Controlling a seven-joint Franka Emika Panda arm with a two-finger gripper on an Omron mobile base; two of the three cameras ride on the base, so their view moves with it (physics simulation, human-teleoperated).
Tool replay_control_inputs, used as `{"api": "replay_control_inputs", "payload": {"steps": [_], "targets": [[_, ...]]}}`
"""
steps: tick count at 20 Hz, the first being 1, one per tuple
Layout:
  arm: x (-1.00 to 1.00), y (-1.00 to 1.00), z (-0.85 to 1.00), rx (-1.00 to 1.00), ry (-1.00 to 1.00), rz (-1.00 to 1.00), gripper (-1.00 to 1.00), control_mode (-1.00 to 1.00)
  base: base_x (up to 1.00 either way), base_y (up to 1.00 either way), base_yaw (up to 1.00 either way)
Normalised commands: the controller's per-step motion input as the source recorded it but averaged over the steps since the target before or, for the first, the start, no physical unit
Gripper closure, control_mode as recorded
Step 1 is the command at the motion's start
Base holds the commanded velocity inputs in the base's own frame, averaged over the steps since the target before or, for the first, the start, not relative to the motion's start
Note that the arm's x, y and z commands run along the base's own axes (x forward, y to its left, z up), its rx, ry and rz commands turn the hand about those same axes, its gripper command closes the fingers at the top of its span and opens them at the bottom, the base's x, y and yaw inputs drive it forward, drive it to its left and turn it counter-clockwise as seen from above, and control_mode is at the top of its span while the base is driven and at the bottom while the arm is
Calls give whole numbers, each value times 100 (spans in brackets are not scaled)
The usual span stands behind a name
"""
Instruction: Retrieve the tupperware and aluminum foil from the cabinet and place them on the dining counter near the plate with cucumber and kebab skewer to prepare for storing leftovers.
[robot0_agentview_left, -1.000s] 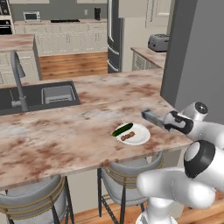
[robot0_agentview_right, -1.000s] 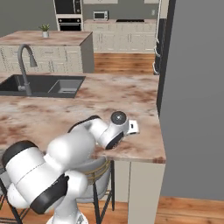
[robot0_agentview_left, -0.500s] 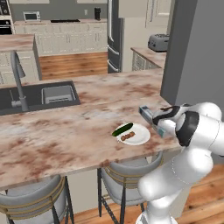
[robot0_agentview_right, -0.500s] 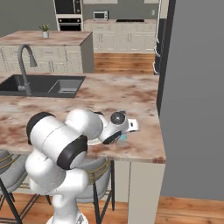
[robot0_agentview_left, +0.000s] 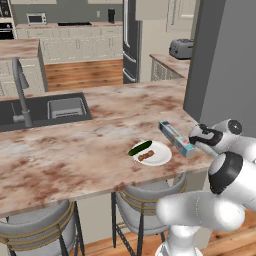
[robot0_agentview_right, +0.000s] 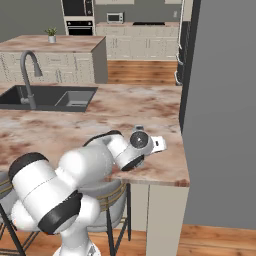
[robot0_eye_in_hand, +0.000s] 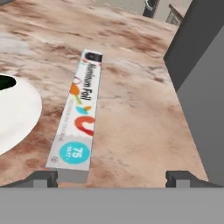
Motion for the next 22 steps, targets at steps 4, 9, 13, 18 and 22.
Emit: {"api": "replay_control_inputs", "payload": {"steps": [4,9,13,18,22], "targets": [[-18,21,100,-15,0,0,-100,-100,0,0,0],[-27,51,100,-18,6,0,-100,-100,0,0,0],[-63,90,97,-18,2,0,-100,-100,0,0,0],[-94,100,91,-12,-3,1,-100,-100,0,0,0],[-68,73,89,-8,-4,9,-100,-100,0,0,0]]}}
